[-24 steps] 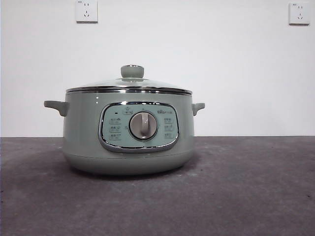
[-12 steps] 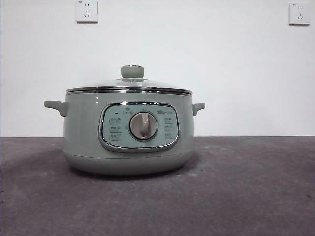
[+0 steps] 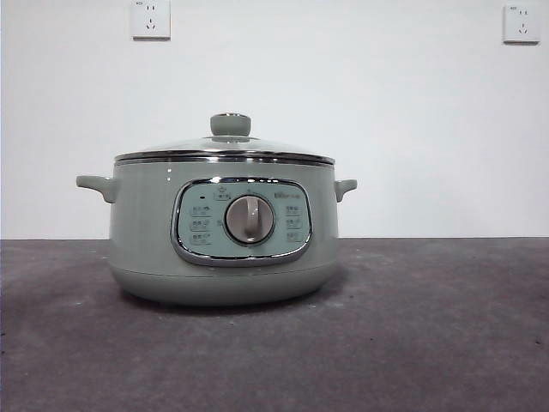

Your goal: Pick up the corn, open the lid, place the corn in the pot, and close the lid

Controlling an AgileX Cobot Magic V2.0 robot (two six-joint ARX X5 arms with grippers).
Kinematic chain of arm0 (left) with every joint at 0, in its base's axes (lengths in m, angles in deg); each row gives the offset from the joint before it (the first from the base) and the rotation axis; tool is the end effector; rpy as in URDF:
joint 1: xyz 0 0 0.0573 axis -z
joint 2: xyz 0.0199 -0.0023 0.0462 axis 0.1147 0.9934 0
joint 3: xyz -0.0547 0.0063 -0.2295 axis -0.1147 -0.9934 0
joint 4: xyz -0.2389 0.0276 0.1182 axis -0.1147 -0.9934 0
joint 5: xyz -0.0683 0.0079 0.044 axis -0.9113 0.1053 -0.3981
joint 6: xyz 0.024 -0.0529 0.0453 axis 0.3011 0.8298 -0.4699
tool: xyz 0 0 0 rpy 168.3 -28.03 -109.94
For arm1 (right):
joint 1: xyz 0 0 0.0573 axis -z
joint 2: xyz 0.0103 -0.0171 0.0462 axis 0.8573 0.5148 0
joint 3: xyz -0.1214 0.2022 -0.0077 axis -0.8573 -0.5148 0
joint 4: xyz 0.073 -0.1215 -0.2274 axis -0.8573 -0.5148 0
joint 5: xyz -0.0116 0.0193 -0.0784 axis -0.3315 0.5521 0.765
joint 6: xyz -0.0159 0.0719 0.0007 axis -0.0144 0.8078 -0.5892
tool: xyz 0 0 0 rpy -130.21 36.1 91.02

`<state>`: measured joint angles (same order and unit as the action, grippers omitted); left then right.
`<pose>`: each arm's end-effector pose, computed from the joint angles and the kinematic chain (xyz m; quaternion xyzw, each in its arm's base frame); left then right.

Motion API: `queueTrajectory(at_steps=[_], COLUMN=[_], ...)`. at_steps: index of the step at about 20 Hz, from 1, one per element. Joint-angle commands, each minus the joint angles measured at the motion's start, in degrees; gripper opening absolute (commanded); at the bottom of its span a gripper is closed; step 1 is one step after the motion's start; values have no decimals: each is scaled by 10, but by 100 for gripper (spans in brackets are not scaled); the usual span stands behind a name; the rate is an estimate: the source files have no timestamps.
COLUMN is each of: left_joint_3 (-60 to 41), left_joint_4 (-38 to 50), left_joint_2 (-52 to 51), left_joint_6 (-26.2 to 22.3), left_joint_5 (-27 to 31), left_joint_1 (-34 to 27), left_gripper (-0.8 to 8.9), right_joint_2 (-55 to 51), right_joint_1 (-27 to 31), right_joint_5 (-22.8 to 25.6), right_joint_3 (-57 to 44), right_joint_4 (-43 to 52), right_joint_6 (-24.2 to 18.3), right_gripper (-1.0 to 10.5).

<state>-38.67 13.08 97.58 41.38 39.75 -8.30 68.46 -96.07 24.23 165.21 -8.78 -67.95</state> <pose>0.1764 -0.0140 0.2487 0.0713 0.0694 -0.1603 0.9820 0.1700 0.1279 0.3886 -0.1362 0.4162 0.2803 0.8542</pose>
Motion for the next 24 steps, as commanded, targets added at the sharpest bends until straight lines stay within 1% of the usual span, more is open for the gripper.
queueTrajectory(at_steps=[1,6,8,10,11,13,24], left_joint_3=[-66,-177,-209,-236,-242,-242,-242], left_joint_4=[14,18,18,17,20,30,28], left_joint_2=[-50,-149,-177,-200,-207,-209,-206], left_joint_6=[24,29,48,78,92,98,99], left_joint_5=[23,30,33,46,47,48,45], left_joint_1=[-1,-1,-1,-1,-2,-2,-2], left_gripper=[-4,-4,-4,-4,-4,-4,-4], right_joint_2=[1,1,1,1,1,1,1], right_joint_1=[-1,-1,-1,-1,-1,-1,-1], right_joint_5=[1,1,1,1,1,1,7], right_joint_3=[-3,-3,-3,-3,-3,-3,-3], right_joint_4=[-15,-15,-15,-14,-14,-15,-15], right_joint_6=[-2,-2,-2,-2,-2,-2,-2], right_gripper=[1,1,1,1,1,1,1])
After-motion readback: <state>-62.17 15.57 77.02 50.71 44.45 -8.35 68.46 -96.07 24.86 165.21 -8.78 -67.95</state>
